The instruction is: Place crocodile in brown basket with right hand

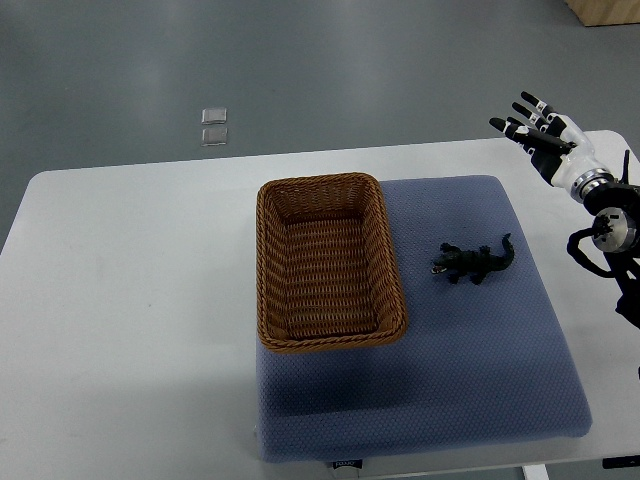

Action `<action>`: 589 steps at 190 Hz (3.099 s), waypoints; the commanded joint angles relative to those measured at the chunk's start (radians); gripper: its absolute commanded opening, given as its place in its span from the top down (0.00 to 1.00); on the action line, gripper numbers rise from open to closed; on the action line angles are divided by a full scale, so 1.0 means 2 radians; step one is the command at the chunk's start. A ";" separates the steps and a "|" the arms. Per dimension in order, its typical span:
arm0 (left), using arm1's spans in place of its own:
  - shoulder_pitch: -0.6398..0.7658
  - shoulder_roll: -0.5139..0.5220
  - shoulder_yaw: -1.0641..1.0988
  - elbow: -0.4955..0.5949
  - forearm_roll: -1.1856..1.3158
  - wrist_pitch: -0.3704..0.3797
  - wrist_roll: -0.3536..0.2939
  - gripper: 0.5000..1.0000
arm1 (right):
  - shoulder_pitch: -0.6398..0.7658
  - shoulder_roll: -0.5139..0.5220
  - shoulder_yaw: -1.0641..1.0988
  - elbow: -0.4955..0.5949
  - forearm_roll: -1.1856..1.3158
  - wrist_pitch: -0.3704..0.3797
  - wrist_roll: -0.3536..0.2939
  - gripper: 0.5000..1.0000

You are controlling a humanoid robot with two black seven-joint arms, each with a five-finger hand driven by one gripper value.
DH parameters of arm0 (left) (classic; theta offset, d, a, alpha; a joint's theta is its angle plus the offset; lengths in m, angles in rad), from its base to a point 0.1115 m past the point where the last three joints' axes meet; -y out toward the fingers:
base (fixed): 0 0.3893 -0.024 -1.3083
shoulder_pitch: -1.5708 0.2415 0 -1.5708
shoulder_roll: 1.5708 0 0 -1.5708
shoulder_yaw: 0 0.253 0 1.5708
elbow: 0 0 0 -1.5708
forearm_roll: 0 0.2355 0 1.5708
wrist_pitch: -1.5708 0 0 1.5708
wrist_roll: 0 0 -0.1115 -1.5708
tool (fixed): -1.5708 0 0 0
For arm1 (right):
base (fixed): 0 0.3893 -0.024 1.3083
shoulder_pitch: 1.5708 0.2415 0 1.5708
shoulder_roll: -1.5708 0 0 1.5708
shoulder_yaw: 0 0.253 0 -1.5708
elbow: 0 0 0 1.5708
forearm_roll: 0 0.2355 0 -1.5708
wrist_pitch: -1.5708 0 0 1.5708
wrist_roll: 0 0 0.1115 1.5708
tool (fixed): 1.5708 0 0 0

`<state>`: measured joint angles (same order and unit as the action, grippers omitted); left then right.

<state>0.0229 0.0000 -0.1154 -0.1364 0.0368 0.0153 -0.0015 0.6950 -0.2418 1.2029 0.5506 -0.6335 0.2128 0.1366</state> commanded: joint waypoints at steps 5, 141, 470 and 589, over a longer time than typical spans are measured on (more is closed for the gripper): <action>0.000 0.000 -0.001 0.000 0.000 0.001 0.001 0.00 | 0.000 0.000 0.000 0.000 0.000 0.002 0.000 0.10; 0.000 0.000 -0.001 -0.002 0.000 0.000 0.001 0.00 | 0.005 -0.006 -0.005 0.002 0.000 0.007 -0.001 0.10; 0.000 0.000 -0.001 -0.002 0.000 0.001 0.001 0.00 | 0.007 -0.119 -0.136 0.087 -0.133 0.069 0.084 0.10; 0.000 0.000 -0.001 -0.002 0.000 0.001 0.002 0.00 | 0.015 -0.228 -0.294 0.251 -0.389 0.039 0.125 0.10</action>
<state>0.0230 0.0000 -0.1181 -0.1398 0.0368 0.0160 0.0007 0.7241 -0.6782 0.6562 1.0138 -1.3452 0.3097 0.3807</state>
